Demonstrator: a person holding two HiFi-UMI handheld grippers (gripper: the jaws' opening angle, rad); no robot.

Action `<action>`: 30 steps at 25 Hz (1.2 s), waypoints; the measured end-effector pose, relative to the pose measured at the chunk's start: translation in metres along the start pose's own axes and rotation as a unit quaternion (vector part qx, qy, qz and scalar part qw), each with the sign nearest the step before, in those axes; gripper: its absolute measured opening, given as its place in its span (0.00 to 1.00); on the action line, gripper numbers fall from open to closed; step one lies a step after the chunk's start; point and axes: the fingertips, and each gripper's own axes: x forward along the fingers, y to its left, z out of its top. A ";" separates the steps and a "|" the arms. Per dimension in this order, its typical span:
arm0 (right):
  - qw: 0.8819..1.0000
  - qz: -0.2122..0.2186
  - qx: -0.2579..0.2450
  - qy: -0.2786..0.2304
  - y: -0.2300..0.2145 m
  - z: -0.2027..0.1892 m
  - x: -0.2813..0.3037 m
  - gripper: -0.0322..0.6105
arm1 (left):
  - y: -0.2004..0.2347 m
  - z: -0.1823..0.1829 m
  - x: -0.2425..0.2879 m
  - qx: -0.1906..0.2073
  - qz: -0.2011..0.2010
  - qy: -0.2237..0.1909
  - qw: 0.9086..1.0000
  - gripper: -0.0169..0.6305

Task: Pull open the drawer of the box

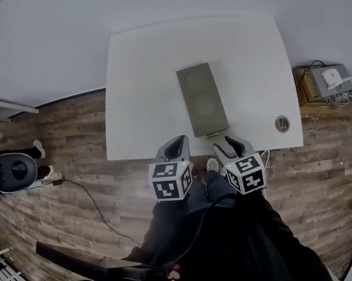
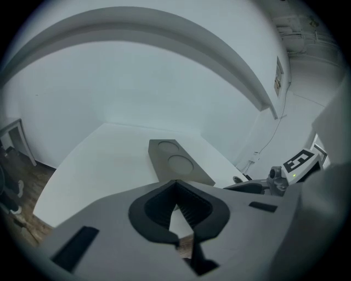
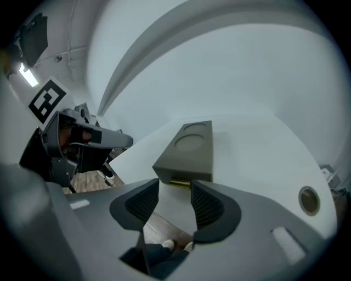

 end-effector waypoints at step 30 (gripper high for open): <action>0.984 -0.138 0.002 0.116 -0.009 -0.021 0.060 0.35 | 0.001 -0.029 0.060 0.051 -0.098 0.094 0.989 0.02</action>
